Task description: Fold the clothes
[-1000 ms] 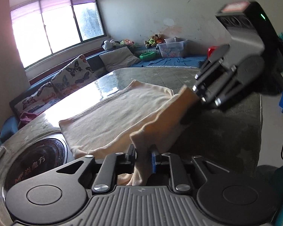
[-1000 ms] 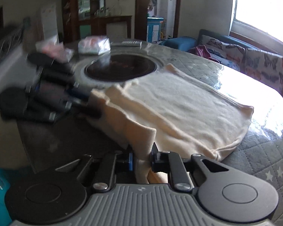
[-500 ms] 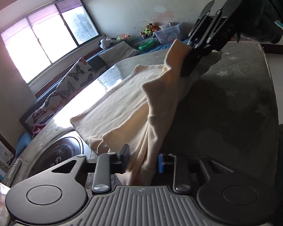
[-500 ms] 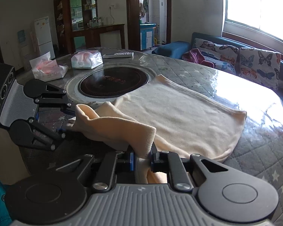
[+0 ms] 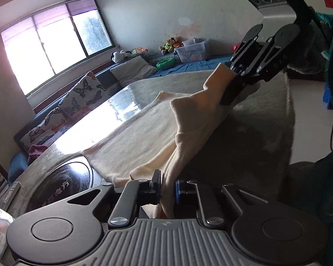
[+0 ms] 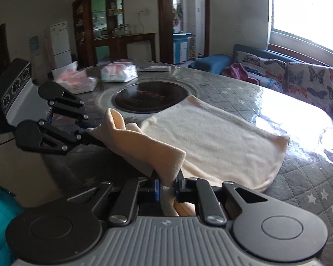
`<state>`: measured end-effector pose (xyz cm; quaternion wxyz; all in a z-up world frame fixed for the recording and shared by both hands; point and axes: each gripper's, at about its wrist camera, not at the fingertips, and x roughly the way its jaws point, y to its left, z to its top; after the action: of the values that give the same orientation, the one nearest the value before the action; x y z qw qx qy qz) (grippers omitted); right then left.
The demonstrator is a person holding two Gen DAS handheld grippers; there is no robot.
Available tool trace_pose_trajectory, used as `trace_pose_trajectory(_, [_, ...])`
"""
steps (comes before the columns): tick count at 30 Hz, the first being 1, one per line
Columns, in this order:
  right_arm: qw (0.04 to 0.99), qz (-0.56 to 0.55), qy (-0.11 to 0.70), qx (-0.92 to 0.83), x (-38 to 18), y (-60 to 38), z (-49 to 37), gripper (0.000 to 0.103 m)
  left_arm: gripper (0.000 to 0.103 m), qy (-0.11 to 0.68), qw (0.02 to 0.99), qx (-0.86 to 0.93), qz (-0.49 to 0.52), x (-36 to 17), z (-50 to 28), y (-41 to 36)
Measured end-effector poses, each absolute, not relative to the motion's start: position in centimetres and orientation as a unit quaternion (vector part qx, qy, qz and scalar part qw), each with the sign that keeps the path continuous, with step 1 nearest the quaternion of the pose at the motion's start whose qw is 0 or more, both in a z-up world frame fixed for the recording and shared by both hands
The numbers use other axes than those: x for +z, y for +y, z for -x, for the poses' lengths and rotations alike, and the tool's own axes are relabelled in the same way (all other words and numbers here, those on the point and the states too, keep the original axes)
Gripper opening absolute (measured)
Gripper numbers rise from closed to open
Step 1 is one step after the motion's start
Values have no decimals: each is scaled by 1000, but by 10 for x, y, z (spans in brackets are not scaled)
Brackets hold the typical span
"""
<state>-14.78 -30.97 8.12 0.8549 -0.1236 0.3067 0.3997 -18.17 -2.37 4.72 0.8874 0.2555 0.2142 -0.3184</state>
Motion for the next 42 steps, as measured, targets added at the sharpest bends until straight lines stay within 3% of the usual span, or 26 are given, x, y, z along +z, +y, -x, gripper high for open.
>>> trace_pose_trajectory(10, [839,125,310,429,106,-312,195,11,13,207,891,-323,-242,72,218,-19])
trace_pose_trajectory(20, [859,125,288,404,130,-298,120,10,13,225,899,-302,-223,87,113,-23])
trace_pose_trajectory(28, [865,96,348,347,81,-276,21,10,13,299,902,-258,-177,40,13,-30])
trace_pose_trajectory(35, [891,12,354,283,31,-295,2,24,22,299,919,-208,-152,27,6,-23])
trace_pose_trajectory(37, [897,-9,349,271,31,-309,9,34,28,295,923,-192,-157,28,7,-23])
trace_pose_trajectory(42, [909,-22,340,240,36,-347,36,34,31,283,938,-133,-147,36,5,-15])
